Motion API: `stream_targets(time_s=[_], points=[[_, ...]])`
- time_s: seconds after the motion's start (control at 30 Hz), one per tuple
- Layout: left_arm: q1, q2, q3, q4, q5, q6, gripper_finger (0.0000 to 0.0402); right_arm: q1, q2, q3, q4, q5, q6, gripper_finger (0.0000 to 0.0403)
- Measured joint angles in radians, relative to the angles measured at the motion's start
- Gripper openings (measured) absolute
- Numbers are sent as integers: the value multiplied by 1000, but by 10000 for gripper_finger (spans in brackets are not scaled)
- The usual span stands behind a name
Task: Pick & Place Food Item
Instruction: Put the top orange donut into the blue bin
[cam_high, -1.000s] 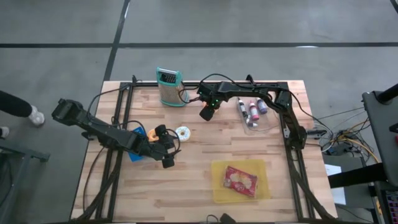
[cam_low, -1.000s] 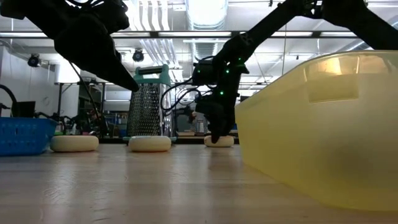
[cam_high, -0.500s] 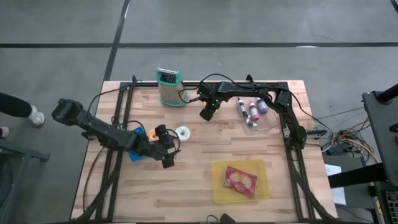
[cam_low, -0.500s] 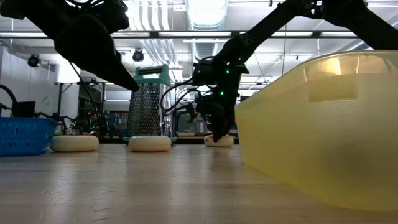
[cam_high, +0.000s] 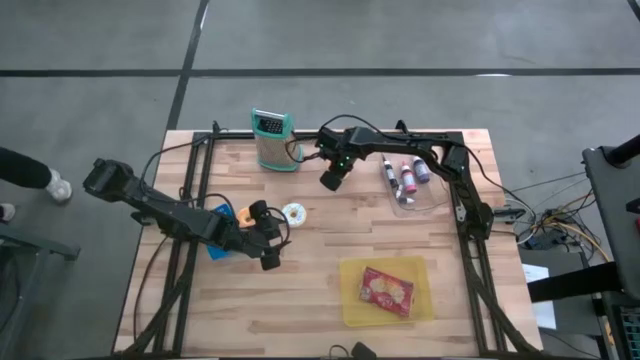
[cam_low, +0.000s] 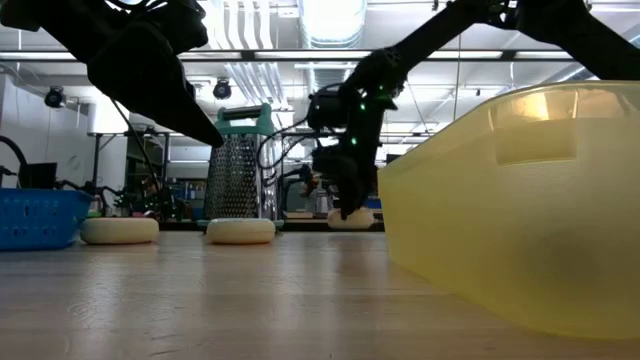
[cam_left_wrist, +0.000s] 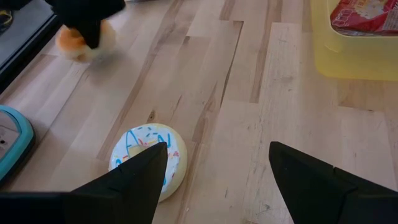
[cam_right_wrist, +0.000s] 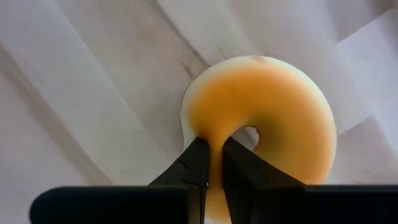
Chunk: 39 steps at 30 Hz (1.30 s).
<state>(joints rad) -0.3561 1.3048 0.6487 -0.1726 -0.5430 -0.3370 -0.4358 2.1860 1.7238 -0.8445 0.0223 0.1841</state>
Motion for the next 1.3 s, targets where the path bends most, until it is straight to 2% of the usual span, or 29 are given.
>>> stream_targets(time_s=[0.4, 0.7, 1.1, 1.3], points=[[0, 0, 0, 0, 0, 0, 287, 20, -5, 293, -287, 0, -1, 29], [0, 0, 0, 0, 0, 0, 287, 98, -6, 491, -518, -1, -50, 29], [0, 0, 0, 0, 0, -23, 287, 270, -6, 626, -631, 2, -74, 29], [0, 0, 0, 0, 0, -24, 287, 358, -19, 630, -677, 3, -69, 29]])
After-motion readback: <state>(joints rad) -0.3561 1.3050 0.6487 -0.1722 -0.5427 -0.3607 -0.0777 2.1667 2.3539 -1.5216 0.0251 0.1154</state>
